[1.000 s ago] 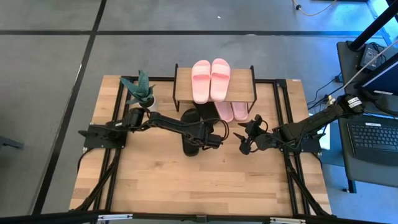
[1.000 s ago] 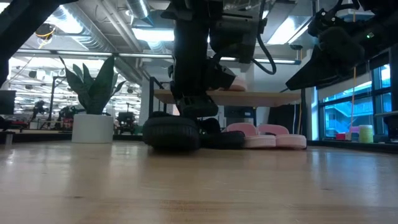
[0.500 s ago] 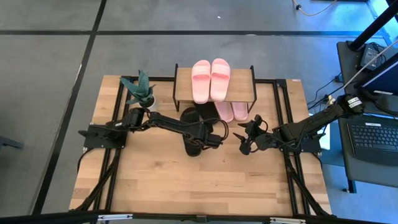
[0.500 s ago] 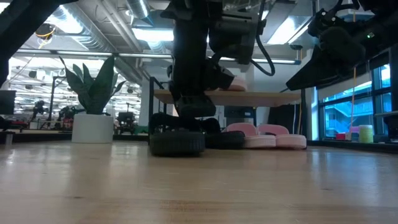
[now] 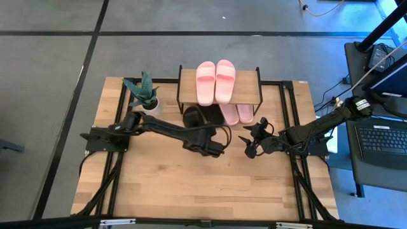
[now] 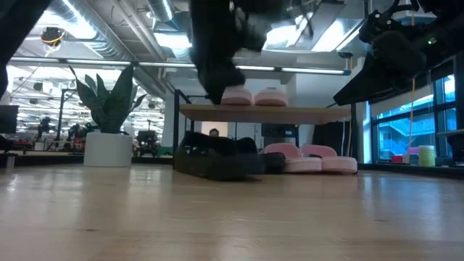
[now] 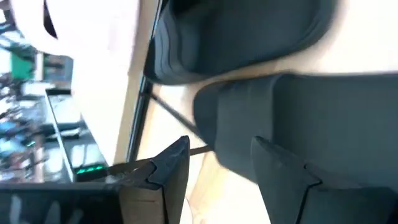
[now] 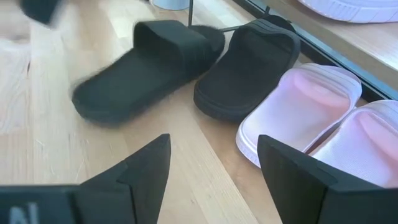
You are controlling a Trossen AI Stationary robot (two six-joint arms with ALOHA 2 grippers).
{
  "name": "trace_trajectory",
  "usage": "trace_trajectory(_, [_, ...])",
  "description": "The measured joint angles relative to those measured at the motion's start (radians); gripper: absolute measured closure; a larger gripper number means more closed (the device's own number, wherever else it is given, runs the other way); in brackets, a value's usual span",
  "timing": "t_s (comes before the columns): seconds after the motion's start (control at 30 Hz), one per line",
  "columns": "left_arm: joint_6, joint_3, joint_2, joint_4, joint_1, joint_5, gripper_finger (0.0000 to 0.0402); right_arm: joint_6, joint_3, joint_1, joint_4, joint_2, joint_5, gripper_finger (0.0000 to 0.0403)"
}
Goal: Pick and place slides into the shelf
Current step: Put the black slipper under the shelf
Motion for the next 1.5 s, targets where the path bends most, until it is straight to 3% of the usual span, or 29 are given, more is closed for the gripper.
trace_trajectory(0.13, [0.036, 0.000, -0.053, 0.041, -0.022, 0.053, 0.0237, -0.003, 0.000, 0.000, 0.003, 0.000, 0.000, 0.0161])
trace_trajectory(0.3, [-0.002, -0.001, -0.094, -0.021, -0.064, 0.083, 0.0237, 0.003, 0.000, 0.000, 0.000, 0.000, -0.004, 0.0161])
trace_trajectory(0.43, [-0.026, -0.020, -0.125, 0.033, -0.129, 0.124, 0.0237, 0.019, 0.000, 0.000, 0.005, 0.000, -0.097, 0.0161])
trace_trajectory(0.57, [0.007, -0.102, -0.166, 0.222, -0.204, 0.168, 0.0237, 0.019, 0.000, 0.001, 0.002, 0.000, -0.148, 0.0161])
trace_trajectory(0.77, [0.140, -0.308, -0.231, 0.731, -0.270, 0.419, 0.0237, -0.005, 0.000, 0.000, 0.003, 0.000, -0.149, 0.0161])
trace_trajectory(0.97, [0.154, -0.468, -0.250, 1.078, -0.220, 0.413, 0.0237, -0.019, 0.000, 0.000, 0.007, 0.000, -0.149, 0.0161])
trace_trajectory(1.03, [0.155, -0.504, -0.236, 1.188, -0.195, 0.453, 0.0237, -0.019, 0.000, 0.002, 0.007, 0.000, -0.149, 0.0161])
trace_trajectory(1.17, [0.156, -0.587, -0.235, 1.332, -0.162, 0.478, 0.0237, -0.009, 0.000, 0.003, 0.005, 0.000, -0.149, 0.0161])
trace_trajectory(1.5, [0.154, -0.718, -0.234, 1.474, -0.108, 0.451, 0.0237, 0.000, 0.000, 0.003, 0.003, 0.000, -0.149, 0.0161])
